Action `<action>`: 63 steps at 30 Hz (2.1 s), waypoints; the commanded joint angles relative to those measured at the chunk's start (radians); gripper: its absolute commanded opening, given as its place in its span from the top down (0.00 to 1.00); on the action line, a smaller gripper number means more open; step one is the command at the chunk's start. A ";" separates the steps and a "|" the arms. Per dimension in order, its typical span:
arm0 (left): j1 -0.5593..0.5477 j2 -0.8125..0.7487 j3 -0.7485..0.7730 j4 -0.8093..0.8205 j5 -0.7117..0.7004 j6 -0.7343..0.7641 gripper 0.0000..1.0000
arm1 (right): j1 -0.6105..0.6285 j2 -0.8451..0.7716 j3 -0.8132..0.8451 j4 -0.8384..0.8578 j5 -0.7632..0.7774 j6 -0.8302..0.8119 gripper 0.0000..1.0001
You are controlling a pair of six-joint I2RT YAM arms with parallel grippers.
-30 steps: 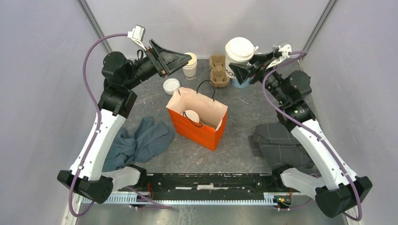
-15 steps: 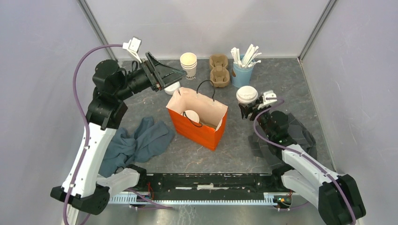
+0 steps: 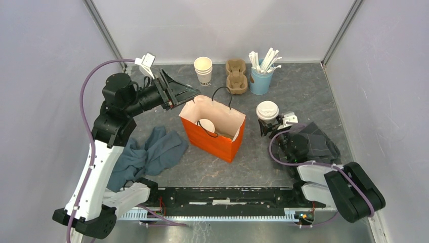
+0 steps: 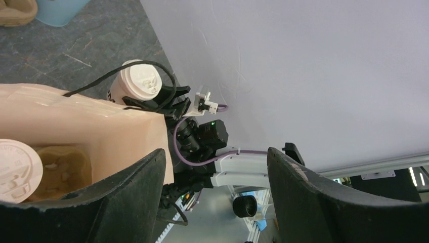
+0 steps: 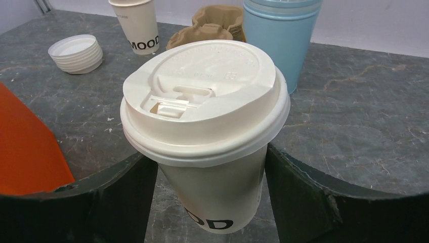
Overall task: Pack the takeout coffee
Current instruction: Place the coffee cup at the center of the board.
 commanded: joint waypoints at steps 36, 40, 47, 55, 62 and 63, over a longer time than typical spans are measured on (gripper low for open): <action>0.000 -0.042 -0.001 -0.041 0.026 0.116 0.20 | 0.066 0.474 0.131 0.287 -0.089 0.025 0.18; -0.001 -0.041 0.002 -0.039 0.025 0.118 0.21 | 0.073 0.465 0.108 0.289 -0.086 0.018 0.15; 0.000 -0.039 -0.003 -0.035 0.031 0.120 0.20 | 0.077 0.459 0.087 0.292 -0.069 0.013 0.12; 0.001 -0.046 -0.005 -0.035 0.033 0.116 0.21 | 0.087 0.425 0.055 0.291 -0.044 0.010 0.02; -0.001 -0.048 0.004 -0.031 0.032 0.113 0.20 | 0.114 0.274 0.075 0.012 0.010 -0.001 0.02; -0.001 -0.047 0.006 -0.031 0.031 0.115 0.20 | 0.118 0.239 0.079 -0.053 0.011 0.000 0.02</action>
